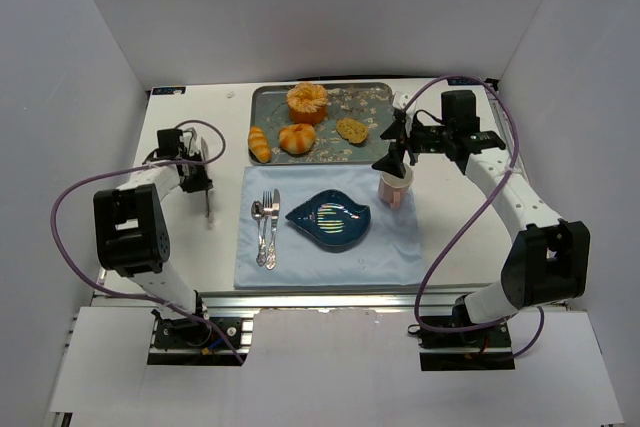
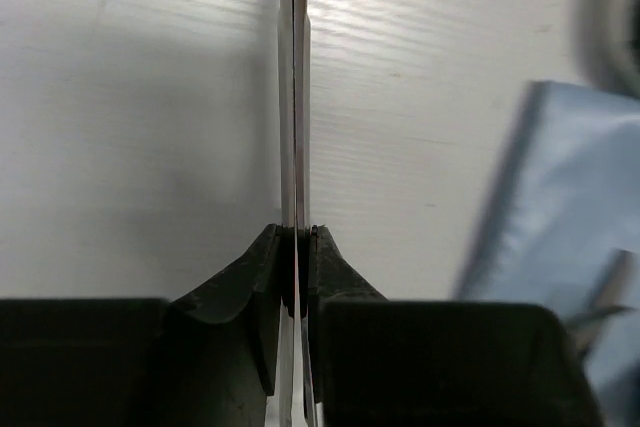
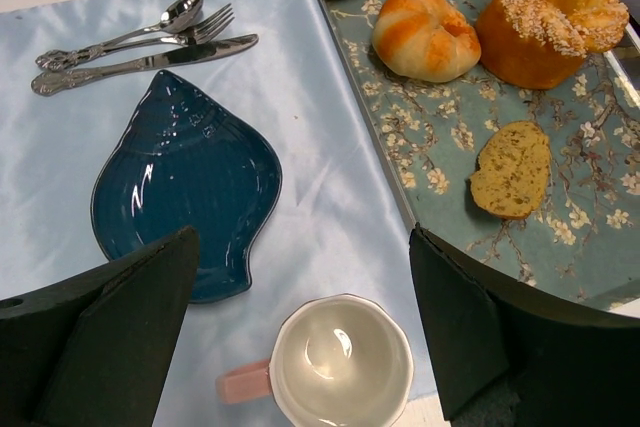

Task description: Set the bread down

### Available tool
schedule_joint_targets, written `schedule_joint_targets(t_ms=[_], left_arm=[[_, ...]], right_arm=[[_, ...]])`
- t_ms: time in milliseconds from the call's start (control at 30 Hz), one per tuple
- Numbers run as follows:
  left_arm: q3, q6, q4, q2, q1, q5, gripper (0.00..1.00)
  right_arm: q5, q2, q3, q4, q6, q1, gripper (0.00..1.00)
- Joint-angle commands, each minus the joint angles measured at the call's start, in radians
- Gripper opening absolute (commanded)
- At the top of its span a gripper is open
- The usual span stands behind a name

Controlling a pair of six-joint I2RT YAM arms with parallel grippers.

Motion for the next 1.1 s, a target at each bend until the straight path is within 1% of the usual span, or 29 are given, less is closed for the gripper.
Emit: schedule_joint_targets(t_ms=[0,33,67,100,133,200,300,467,600,633,700,767,1067], left_arm=[[0.074,-0.191,-0.04,-0.136,-0.001,0.202,0.09],[0.076,-0.229,-0.021,-0.167,-0.001,0.234,0.13],[0.074,-0.267,-0.012,-0.178,-0.002,0.268,0.15],[0.068,-0.342,-0.001,-0.187,-0.004,0.313,0.17],[0.054,-0.371,0.011,-0.204,-0.012,0.325,0.23],[0.034,-0.451,0.036,-0.227,-0.024,0.342,0.28],[0.019,-0.49,0.046,-0.271,-0.044,0.341,0.34],[0.036,-0.507,-0.019,-0.299,-0.067,0.338,0.35],[0.031,-0.542,-0.046,-0.331,-0.078,0.328,0.39],[0.031,-0.548,-0.049,-0.339,-0.076,0.328,0.42],[0.03,-0.569,-0.055,-0.351,-0.078,0.324,0.43],[0.036,-0.568,-0.079,-0.354,-0.078,0.312,0.47],[0.059,-0.54,-0.153,-0.34,-0.081,0.267,0.48]], right_arm=[[-0.003,-0.036,-0.005,0.053,0.029,-0.006,0.89],[-0.003,-0.036,-0.006,0.057,0.033,-0.009,0.89],[-0.006,-0.038,-0.009,0.062,0.036,-0.009,0.89],[-0.009,-0.038,-0.015,0.065,0.044,-0.009,0.89],[-0.011,-0.038,-0.019,0.074,0.045,-0.009,0.89],[-0.014,-0.041,-0.025,0.08,0.053,-0.011,0.89],[-0.019,-0.044,-0.034,0.085,0.053,-0.012,0.89],[-0.026,-0.045,-0.051,0.099,0.064,-0.015,0.89],[-0.028,-0.05,-0.062,0.106,0.07,-0.018,0.89],[-0.028,-0.05,-0.063,0.108,0.07,-0.017,0.89],[-0.029,-0.053,-0.072,0.114,0.072,-0.02,0.89],[-0.029,-0.056,-0.075,0.117,0.075,-0.021,0.89],[-0.034,-0.064,-0.088,0.122,0.079,-0.027,0.89]])
